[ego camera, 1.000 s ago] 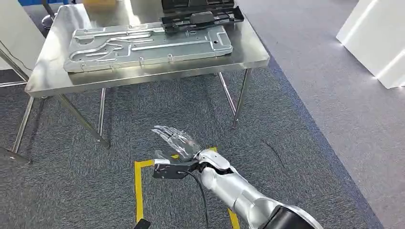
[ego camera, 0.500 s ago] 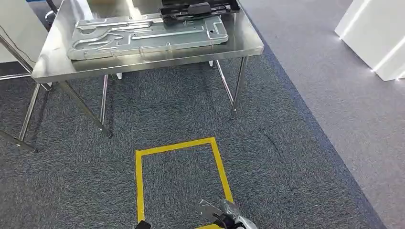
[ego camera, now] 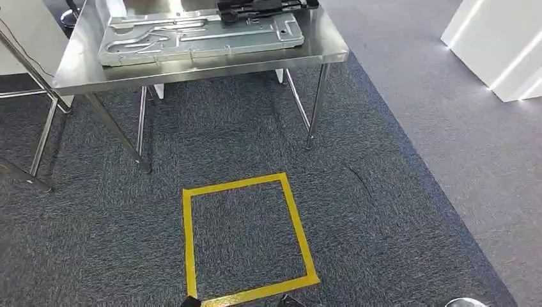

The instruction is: Take the parts from the cabinet and place them on the table.

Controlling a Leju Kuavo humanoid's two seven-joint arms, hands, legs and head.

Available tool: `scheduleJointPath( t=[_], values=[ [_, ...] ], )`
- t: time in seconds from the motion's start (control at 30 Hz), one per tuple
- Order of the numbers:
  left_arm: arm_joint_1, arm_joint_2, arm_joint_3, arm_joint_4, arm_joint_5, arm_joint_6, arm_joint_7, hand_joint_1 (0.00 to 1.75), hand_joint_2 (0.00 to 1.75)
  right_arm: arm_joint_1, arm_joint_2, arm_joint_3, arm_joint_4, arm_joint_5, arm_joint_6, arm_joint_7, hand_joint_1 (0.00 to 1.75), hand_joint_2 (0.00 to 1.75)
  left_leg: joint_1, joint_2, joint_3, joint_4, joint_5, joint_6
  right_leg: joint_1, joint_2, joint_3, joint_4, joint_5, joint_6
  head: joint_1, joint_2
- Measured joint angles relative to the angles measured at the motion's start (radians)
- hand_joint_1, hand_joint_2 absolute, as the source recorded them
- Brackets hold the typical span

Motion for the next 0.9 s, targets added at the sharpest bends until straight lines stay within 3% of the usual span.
scheduleJointPath(
  t=[0.07, 0.13, 0.2, 0.27, 0.3, 0.33, 0.37, 0.43, 0.47, 0.5, 0.53, 0.57, 0.6, 0.67, 0.9],
  values=[
    [-0.003, -0.001, -0.002, 0.0, -0.008, 0.002, 0.003, 0.0, 0.0, 0.007, -0.002, -0.01, 0.005, -0.001, 0.005, 0.021, 0.0, 0.0, 0.003, 0.001, 0.0, -0.006, 0.016, -0.015, 0.005, 0.0, -0.011, 0.005, 0.007, -0.012, 0.0, 0.0],
    [-0.002, -0.001, -0.008, 0.0, -0.011, 0.002, 0.011, 0.0, 0.0, 0.015, -0.006, -0.013, 0.009, -0.002, 0.012, 0.037, 0.0, 0.0, 0.007, -0.002, -0.007, -0.002, 0.015, -0.026, -0.003, -0.007, -0.017, -0.007, 0.027, -0.035, 0.0, 0.0],
    [-0.001, -0.001, -0.01, 0.0, -0.019, 0.003, 0.016, 0.0, 0.0, 0.018, -0.01, -0.016, 0.012, -0.001, 0.013, 0.048, 0.0, 0.0, 0.008, -0.002, -0.042, 0.093, -0.084, -0.032, -0.001, -0.007, -0.036, -0.007, 0.042, -0.048, 0.0, 0.0],
    [-0.001, -0.001, -0.018, 0.0, -0.023, 0.005, 0.017, 0.0, 0.0, 0.024, -0.014, -0.021, 0.013, 0.0, 0.013, 0.056, 0.0, 0.0, 0.008, -0.002, -0.093, 0.259, -0.174, -0.038, 0.004, -0.008, -0.055, -0.006, 0.057, -0.051, 0.0, 0.0],
    [0.0, -0.001, -0.019, 0.0, -0.028, 0.008, 0.017, 0.0, 0.0, 0.028, -0.018, -0.024, 0.014, -0.003, 0.015, 0.057, 0.0, 0.0, 0.008, -0.002, -0.102, 0.31, -0.185, -0.04, 0.006, -0.008, -0.064, -0.004, 0.063, -0.051, 0.0, 0.0],
    [0.001, -0.001, -0.021, 0.0, -0.029, 0.009, 0.017, 0.0, 0.0, 0.031, -0.022, -0.03, 0.016, -0.008, 0.021, 0.059, 0.0, 0.0, 0.008, -0.002, -0.09, 0.313, -0.172, -0.039, 0.008, -0.009, -0.073, -0.002, 0.069, -0.051, 0.0, 0.0],
    [0.002, -0.001, -0.023, 0.0, -0.031, 0.009, 0.017, 0.0, 0.0, 0.034, -0.024, -0.036, 0.017, -0.016, 0.031, 0.056, 0.0, 0.0, 0.008, -0.002, -0.052, 0.266, -0.144, -0.034, 0.01, -0.009, -0.08, 0.0, 0.074, -0.05, 0.0, 0.0],
    [-0.001, -0.001, -0.026, 0.0, -0.038, 0.009, 0.017, 0.0, 0.0, 0.036, -0.03, -0.045, 0.017, -0.028, 0.056, 0.028, 0.0, 0.0, 0.004, -0.003, 0.081, 0.07, -0.088, -0.019, 0.014, -0.007, -0.089, 0.005, 0.081, -0.047, 0.0, 0.0],
    [-0.003, -0.001, -0.027, 0.0, -0.039, 0.008, 0.017, 0.0, 0.0, 0.037, -0.03, -0.047, 0.017, -0.031, 0.06, 0.018, 0.0, 0.0, 0.0, -0.002, 0.132, -0.011, -0.096, -0.008, 0.014, -0.007, -0.091, 0.006, 0.084, -0.044, 0.0, 0.0],
    [-0.004, 0.0, -0.028, 0.0, -0.042, 0.006, 0.018, 0.0, 0.0, 0.038, -0.031, -0.05, 0.017, -0.034, 0.064, 0.016, 0.0, 0.0, -0.004, -0.001, 0.145, -0.03, -0.095, -0.007, 0.018, -0.007, -0.094, 0.007, 0.088, -0.038, 0.0, 0.0],
    [-0.003, 0.0, -0.032, 0.0, -0.048, 0.003, 0.018, 0.0, 0.0, 0.039, -0.033, -0.056, 0.018, -0.035, 0.072, 0.018, 0.0, 0.0, -0.006, -0.002, 0.137, -0.029, -0.09, -0.006, 0.016, -0.009, -0.093, 0.006, 0.093, -0.032, 0.0, 0.0],
    [-0.002, 0.002, -0.034, 0.0, -0.049, 0.002, 0.016, 0.0, 0.0, 0.04, -0.034, -0.06, 0.018, -0.035, 0.076, 0.022, 0.0, 0.0, -0.004, -0.001, 0.135, -0.04, -0.09, -0.008, 0.02, -0.008, -0.095, 0.012, 0.087, -0.033, 0.0, 0.0],
    [0.002, 0.005, -0.035, 0.0, -0.05, 0.001, 0.012, 0.0, 0.0, 0.041, -0.037, -0.064, 0.018, -0.035, 0.08, 0.026, 0.0, 0.0, -0.004, -0.002, 0.133, -0.04, -0.09, -0.01, 0.02, -0.009, -0.098, 0.009, 0.091, -0.047, 0.0, 0.0],
    [0.007, 0.01, -0.037, 0.0, -0.051, 0.0, 0.008, 0.0, 0.0, 0.045, -0.04, -0.068, 0.018, -0.035, 0.084, 0.027, 0.0, 0.0, -0.009, -0.002, 0.129, -0.038, -0.088, -0.004, 0.015, -0.009, -0.099, 0.008, 0.096, -0.028, 0.0, 0.0],
    [0.008, 0.013, -0.044, 0.0, -0.053, 0.003, 0.004, 0.0, 0.0, 0.049, -0.047, -0.074, 0.019, -0.032, 0.101, 0.028, 0.0, 0.0, -0.014, -0.001, 0.113, -0.025, -0.08, 0.008, 0.01, -0.008, -0.109, 0.007, 0.112, -0.015, 0.0, 0.0]
  ],
)
